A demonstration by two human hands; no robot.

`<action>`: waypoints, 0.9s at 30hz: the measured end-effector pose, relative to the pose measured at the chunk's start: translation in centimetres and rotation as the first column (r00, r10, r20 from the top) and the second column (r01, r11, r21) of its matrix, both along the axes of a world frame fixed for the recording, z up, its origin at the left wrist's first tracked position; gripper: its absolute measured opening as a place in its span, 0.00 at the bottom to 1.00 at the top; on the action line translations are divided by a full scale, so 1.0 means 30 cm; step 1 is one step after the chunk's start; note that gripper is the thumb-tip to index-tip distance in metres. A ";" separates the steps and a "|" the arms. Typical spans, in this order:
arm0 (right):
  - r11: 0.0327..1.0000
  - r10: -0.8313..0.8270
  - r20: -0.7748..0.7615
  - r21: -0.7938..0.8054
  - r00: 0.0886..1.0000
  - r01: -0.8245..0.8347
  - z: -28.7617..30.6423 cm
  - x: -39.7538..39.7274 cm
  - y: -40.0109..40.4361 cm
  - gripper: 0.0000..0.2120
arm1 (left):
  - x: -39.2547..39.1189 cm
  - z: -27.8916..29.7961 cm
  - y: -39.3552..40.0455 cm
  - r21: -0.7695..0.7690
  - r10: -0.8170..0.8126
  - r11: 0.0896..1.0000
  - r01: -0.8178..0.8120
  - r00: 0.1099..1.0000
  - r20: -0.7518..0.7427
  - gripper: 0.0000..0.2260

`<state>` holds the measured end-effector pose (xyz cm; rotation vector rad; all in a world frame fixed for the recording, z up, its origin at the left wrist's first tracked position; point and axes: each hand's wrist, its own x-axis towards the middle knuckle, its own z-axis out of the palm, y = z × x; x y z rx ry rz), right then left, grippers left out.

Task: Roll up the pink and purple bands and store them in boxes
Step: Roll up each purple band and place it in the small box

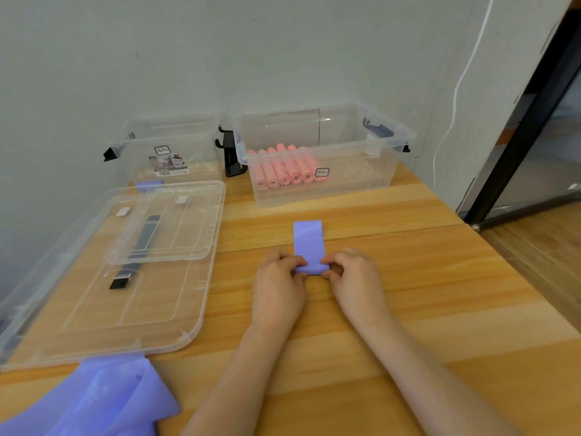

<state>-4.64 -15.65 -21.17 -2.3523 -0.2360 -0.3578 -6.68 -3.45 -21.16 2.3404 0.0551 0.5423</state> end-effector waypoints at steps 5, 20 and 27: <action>0.998 0.038 -0.007 0.041 0.999 -0.038 0.010 0.000 -0.010 0.07 | -0.004 0.007 0.007 -0.021 -0.038 0.999 0.037 0.999 -0.009 0.10; 0.994 0.066 -0.030 0.087 0.997 -0.064 0.009 0.011 -0.016 0.08 | -0.011 0.001 0.002 0.112 -0.001 0.994 0.003 1.000 -0.010 0.10; 0.995 0.088 -0.020 0.049 0.996 -0.087 0.007 0.016 -0.019 0.07 | -0.005 0.008 0.006 0.107 -0.016 0.994 0.017 1.000 -0.007 0.08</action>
